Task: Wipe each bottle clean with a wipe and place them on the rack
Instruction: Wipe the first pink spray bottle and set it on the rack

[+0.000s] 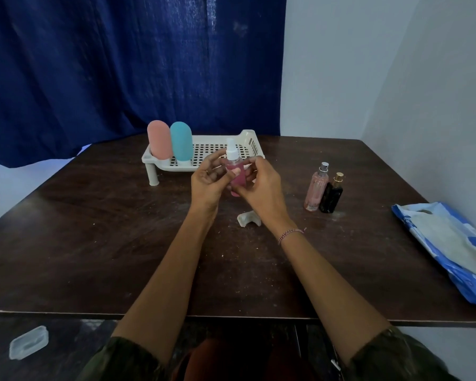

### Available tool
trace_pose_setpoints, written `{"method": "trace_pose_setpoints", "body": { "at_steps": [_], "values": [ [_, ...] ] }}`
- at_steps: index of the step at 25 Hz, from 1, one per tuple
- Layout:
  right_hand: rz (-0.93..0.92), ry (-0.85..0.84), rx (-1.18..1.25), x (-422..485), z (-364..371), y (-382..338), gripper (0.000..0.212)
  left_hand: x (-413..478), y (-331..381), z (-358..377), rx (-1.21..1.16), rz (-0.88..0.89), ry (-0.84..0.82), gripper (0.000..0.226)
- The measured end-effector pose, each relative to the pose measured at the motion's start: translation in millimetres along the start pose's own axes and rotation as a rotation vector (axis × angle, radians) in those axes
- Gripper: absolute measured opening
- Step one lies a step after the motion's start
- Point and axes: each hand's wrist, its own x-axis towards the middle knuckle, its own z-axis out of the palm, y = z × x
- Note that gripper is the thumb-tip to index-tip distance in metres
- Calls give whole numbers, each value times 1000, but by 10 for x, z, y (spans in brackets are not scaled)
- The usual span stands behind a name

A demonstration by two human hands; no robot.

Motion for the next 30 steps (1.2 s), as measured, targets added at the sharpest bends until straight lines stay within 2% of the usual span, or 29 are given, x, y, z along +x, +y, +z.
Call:
{"method": "trace_pose_setpoints", "body": {
  "at_steps": [5,8,15,22,30],
  "values": [
    [-10,90,111,84,196,48,38,37,15,-46,104,132,24,45],
    [-17,124,107,252,249,-1,39,43,-21,-41,264,179,91,38],
    [44,7,74,659,523,-82,40,205,-61,-138,652,181,252,42],
    [181,-91,35,871,756,-57,39,349,-136,-286,1079,131,181,54],
    [172,-209,-62,949,835,8,29,337,-149,-310,1258,155,133,46]
  ]
}}
